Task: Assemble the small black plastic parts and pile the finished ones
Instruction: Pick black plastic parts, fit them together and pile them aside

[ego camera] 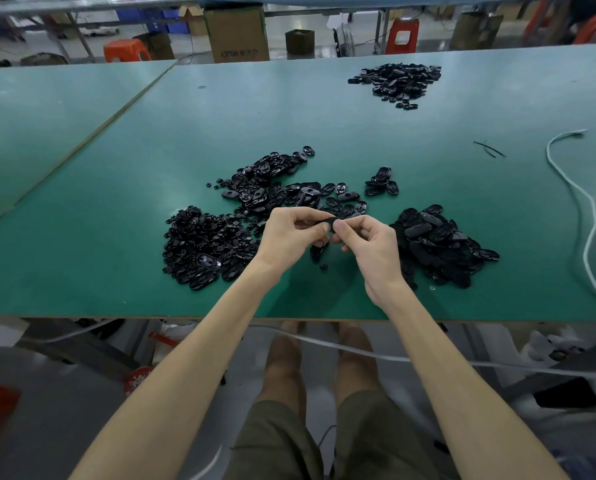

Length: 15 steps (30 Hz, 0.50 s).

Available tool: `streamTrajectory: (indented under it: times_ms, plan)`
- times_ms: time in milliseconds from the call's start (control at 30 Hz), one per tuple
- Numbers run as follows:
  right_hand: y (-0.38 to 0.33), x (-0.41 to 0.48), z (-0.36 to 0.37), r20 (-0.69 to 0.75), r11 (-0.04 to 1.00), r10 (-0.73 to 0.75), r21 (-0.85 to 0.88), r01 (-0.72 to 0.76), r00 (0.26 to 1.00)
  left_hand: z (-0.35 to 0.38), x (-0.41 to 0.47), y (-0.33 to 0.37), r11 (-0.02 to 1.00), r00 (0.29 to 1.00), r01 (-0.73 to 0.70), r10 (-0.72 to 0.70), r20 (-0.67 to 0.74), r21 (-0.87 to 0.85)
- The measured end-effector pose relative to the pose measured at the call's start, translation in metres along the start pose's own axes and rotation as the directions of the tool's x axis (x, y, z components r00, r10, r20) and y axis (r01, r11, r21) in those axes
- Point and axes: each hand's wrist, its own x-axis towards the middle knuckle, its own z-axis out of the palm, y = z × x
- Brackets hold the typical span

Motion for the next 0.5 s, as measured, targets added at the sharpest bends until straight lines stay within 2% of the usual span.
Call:
streamTrajectory:
  times_ms: [500]
  plan:
    - [-0.0015, -0.0005, 0.0006, -0.004, 1.0, -0.002, 0.024, 0.002, 1.0, -0.0007, -0.0006, 0.0044, 0.999, 1.0, 0.007, -0.007, 0.013, -0.032]
